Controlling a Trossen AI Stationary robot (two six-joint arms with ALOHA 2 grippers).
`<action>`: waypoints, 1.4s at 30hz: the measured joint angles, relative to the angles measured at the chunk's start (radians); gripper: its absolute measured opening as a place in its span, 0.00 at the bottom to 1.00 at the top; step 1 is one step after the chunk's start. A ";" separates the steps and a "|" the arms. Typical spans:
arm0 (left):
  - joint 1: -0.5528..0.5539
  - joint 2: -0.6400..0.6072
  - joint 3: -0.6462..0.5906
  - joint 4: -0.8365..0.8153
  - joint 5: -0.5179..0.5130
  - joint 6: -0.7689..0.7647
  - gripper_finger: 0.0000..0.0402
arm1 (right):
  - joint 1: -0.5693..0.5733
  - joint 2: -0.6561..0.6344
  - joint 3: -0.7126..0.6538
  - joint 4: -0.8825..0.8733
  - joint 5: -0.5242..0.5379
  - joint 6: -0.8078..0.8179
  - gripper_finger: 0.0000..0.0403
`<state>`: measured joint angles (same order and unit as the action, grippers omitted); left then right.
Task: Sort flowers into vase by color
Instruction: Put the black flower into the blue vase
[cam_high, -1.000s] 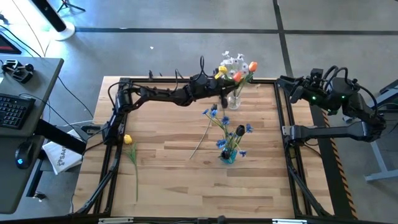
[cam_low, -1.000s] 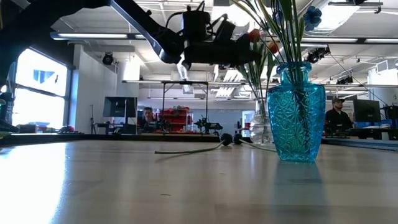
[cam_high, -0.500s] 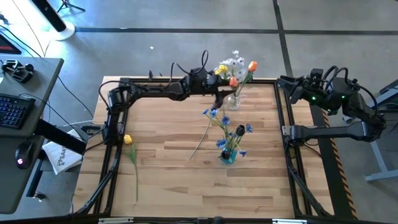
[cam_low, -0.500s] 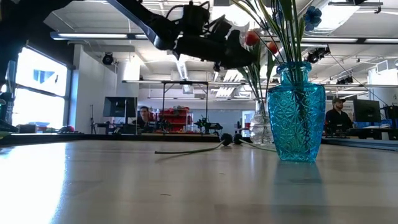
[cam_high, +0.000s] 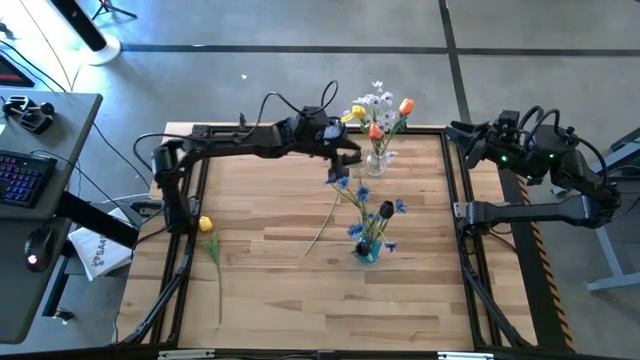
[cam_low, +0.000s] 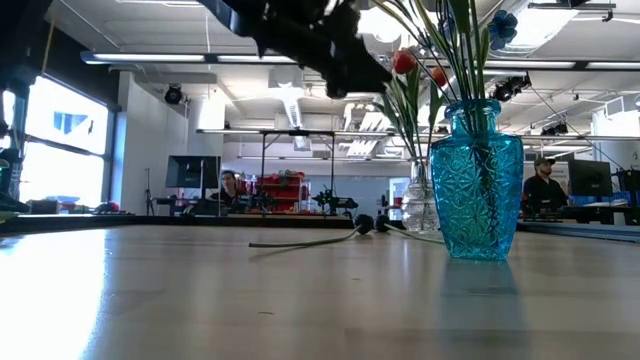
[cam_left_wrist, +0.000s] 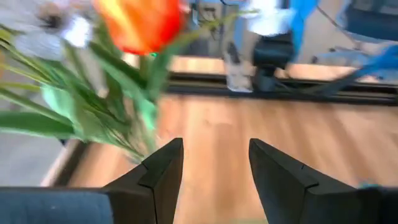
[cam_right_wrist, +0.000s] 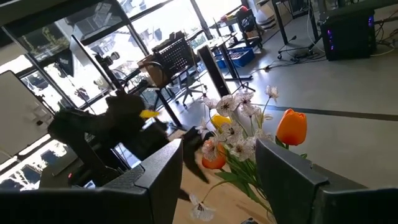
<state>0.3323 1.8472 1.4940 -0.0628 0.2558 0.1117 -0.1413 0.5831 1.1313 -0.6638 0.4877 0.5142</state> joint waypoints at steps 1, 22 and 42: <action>-0.006 -0.022 0.000 -0.051 0.005 -0.017 0.43 | 0.000 0.000 0.000 -0.002 0.000 -0.001 0.49; -0.064 -0.011 -0.179 -0.544 -0.023 -0.579 0.43 | 0.000 0.000 0.000 -0.098 -0.001 0.009 0.49; -0.186 0.237 -0.190 -0.047 -0.365 -0.397 0.43 | 0.000 0.000 0.000 -0.119 0.000 0.012 0.49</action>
<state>0.1464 2.0842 1.3045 -0.1098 -0.1088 -0.2849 -0.1413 0.5835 1.1309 -0.7826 0.4873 0.5266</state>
